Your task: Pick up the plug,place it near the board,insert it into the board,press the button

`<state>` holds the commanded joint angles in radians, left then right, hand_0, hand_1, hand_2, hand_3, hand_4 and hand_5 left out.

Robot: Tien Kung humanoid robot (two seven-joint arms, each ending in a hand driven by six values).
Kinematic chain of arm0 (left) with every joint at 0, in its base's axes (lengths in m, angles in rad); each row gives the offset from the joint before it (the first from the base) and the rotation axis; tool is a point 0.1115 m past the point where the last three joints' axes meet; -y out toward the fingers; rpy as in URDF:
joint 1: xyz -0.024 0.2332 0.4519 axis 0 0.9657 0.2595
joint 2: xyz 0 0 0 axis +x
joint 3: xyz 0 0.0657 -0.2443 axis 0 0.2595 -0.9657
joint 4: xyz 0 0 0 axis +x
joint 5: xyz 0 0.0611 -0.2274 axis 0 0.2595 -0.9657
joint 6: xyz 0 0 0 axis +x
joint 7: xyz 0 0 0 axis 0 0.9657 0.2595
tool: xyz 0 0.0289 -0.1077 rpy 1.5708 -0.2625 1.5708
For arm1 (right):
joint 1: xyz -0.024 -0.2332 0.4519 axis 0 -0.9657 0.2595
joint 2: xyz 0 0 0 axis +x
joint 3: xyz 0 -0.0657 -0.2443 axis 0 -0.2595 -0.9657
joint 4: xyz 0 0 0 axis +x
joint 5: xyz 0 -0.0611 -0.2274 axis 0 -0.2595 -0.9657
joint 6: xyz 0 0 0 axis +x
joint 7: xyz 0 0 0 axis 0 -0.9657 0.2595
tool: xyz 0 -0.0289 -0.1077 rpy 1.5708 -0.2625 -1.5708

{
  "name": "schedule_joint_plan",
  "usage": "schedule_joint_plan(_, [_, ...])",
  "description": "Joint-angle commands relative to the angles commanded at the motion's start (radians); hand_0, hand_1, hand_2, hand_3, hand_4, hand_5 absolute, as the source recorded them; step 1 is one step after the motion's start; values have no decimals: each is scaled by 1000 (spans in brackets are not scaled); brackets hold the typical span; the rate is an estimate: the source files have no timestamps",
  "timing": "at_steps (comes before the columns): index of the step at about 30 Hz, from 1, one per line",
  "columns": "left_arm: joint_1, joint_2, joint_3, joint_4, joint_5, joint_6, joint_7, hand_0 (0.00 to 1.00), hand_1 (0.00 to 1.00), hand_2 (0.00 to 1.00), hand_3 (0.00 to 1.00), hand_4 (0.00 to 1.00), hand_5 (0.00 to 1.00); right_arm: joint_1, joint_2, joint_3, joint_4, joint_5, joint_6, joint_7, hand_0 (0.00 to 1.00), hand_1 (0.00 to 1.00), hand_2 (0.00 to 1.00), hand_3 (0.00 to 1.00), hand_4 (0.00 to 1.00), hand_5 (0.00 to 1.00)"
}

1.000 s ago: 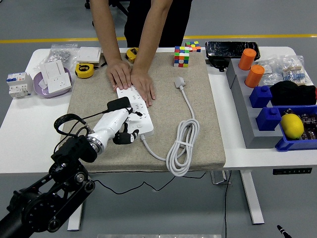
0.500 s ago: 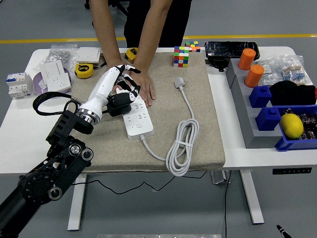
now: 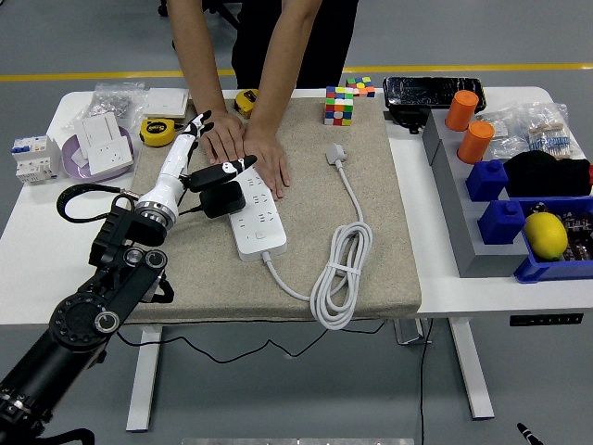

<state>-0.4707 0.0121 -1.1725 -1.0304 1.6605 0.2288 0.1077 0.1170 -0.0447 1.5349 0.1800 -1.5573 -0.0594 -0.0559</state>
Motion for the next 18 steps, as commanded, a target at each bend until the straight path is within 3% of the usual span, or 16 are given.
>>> schedule_joint_plan(1, [-3, 1, 1, 3, 29, -3, 13, 998, 998, 998, 998, 998, 370, 0, 0, 0, 0, 0, 0, 0, 802, 735, 728, 755, 998, 998])
schedule_joint_plan(2, [-6, 3, 3, 6, 75, -6, 31, 998, 998, 998, 981, 998, 172, 0, 0, 0, 0, 0, 0, 0, 802, 735, 728, 755, 998, 998])
schedule_joint_plan(7, [-35, 15, 52, 37, 271, -72, 106, 998, 998, 998, 981, 998, 172, 2, 0, -9, 0, 9, -2, -2, 802, 735, 728, 755, 998, 998])
schedule_joint_plan(10, [-60, 18, 99, 79, 319, -101, 119, 998, 998, 998, 962, 998, 166, 4, 0, -10, 0, 12, -2, -2, 802, 735, 728, 755, 998, 998])
schedule_joint_plan(13, [-71, 15, 116, 107, 343, -106, 119, 998, 998, 998, 962, 998, 166, 5, -1, -10, 0, 14, -3, -1, 802, 735, 728, 755, 998, 998])
schedule_joint_plan(14, [-73, 12, 116, 115, 355, -100, 116, 974, 990, 922, 893, 998, 161, 5, -1, -10, 0, 14, -3, -1, 802, 735, 727, 755, 998, 998])
schedule_joint_plan(18, [-79, 4, 118, 141, 384, -60, 99, 974, 990, 922, 893, 998, 161, 3, -1, -5, 0, 10, -3, -3, 802, 735, 727, 755, 998, 998])
